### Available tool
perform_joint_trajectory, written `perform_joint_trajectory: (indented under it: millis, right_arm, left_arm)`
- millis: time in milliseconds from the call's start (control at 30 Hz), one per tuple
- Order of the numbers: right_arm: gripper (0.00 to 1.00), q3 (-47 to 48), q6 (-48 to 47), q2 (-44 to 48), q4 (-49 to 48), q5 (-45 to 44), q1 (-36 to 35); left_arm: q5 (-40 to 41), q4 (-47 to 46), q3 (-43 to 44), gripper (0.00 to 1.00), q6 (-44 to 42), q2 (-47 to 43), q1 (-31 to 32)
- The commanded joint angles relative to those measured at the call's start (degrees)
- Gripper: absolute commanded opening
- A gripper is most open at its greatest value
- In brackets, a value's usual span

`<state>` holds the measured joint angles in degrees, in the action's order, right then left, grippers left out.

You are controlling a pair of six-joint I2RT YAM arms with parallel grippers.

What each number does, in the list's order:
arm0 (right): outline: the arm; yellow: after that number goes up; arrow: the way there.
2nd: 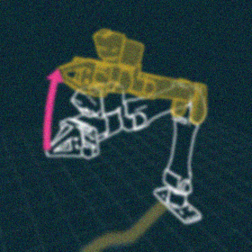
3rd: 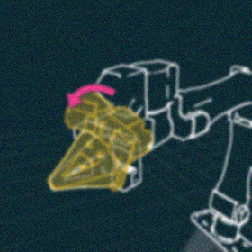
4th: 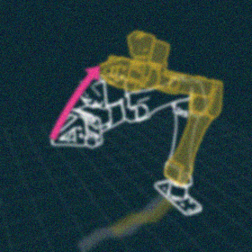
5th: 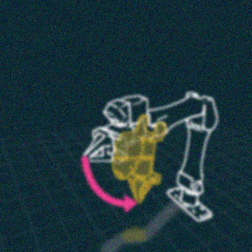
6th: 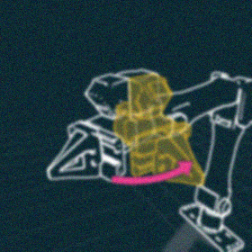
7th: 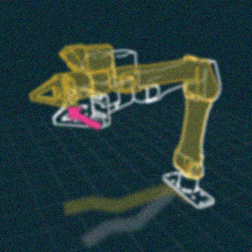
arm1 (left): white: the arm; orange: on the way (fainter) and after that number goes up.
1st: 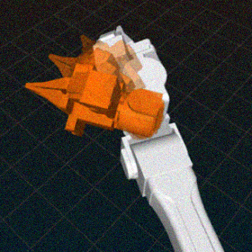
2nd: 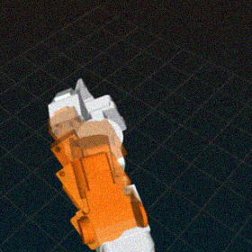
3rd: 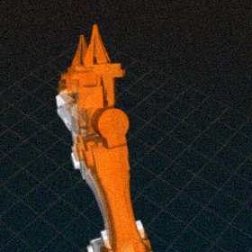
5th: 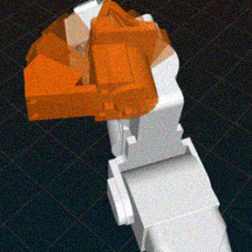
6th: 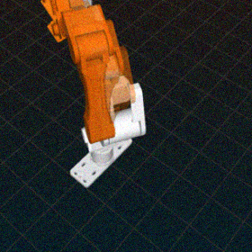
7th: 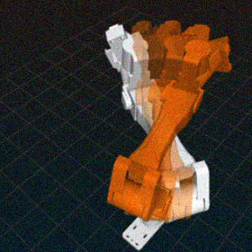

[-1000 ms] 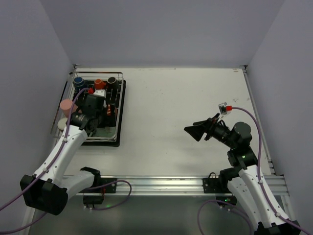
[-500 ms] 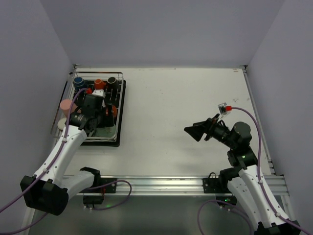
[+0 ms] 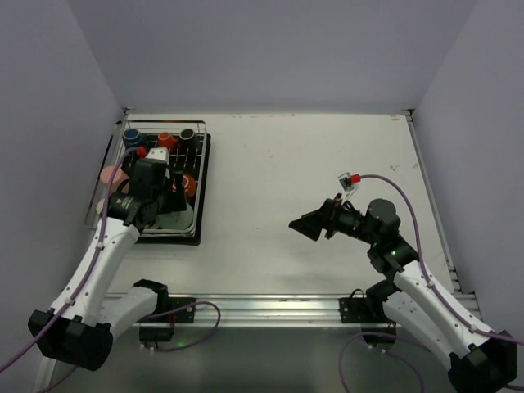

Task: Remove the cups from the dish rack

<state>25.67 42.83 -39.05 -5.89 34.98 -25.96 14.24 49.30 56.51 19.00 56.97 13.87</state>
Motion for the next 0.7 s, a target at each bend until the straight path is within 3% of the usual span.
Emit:
perform_joint_trajectory:
  millis: [0,267,667]
  right_arm:
    - [0.99,2.0,3.3,-2.1,-6.8,-3.0,-1.8]
    - [0.99,6.2,5.6,-13.2,-13.9,-4.6,-9.1]
    - [0.97,10.2,13.4,-29.1,-40.4,-1.0,-17.1]
  left_arm:
    - [2.6,-0.4,5.8,0.04,-1.2,-2.1,-0.6]
    - [5.7,1.4,9.1,0.0,-1.7,-3.6,-0.5]
    - [6.3,1.8,17.2,0.0,-1.3,-5.4,-0.6]
